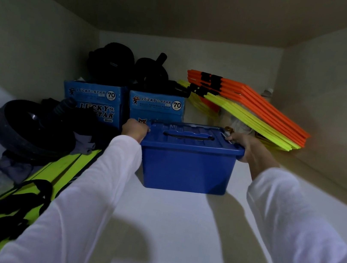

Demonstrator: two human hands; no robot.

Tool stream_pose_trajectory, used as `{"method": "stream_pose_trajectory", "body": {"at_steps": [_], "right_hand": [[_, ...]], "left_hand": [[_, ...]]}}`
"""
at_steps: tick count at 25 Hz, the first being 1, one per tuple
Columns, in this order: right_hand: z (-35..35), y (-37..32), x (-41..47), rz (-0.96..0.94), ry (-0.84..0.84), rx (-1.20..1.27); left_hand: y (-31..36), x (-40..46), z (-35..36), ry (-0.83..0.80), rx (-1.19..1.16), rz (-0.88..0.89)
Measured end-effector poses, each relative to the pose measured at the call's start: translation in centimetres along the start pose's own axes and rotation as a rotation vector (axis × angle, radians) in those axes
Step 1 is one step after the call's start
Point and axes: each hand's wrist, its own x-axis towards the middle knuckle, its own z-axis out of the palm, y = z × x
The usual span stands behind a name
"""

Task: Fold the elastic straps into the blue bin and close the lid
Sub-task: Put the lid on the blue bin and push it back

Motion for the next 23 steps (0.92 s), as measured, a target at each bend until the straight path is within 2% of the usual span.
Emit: {"method": "stream_pose_trajectory", "body": {"at_steps": [2, 5, 8, 10, 13, 16, 20, 23], "right_hand": [[-0.1, 0.0, 0.0, -0.002, 0.012, -0.012], [0.0, -0.1, 0.0, 0.005, 0.008, -0.066], [0.1, -0.2, -0.1, -0.001, 0.020, -0.097], [0.1, -0.2, -0.2, -0.007, 0.022, -0.089], [0.1, -0.1, -0.1, -0.013, 0.033, -0.075], [0.0, 0.0, 0.1, -0.019, 0.044, -0.072], [0.0, 0.2, 0.4, -0.042, 0.050, -0.078], [0.0, 0.2, 0.5, -0.045, 0.059, -0.090]], "left_hand": [[-0.1, -0.2, -0.2, -0.022, -0.064, -0.027], [-0.2, -0.5, -0.7, -0.155, -0.260, -0.103], [-0.5, -0.5, -1.0, -0.226, -0.278, -0.137], [-0.3, -0.1, -0.9, -0.143, -0.124, -0.059], [0.6, -0.6, -0.7, 0.016, 0.314, 0.136], [1.2, -1.0, -0.1, 0.051, 0.545, 0.215], [1.5, -1.5, 0.4, 0.078, 0.748, 0.322], [1.3, -1.7, 0.3, 0.074, 0.714, 0.338]]}}
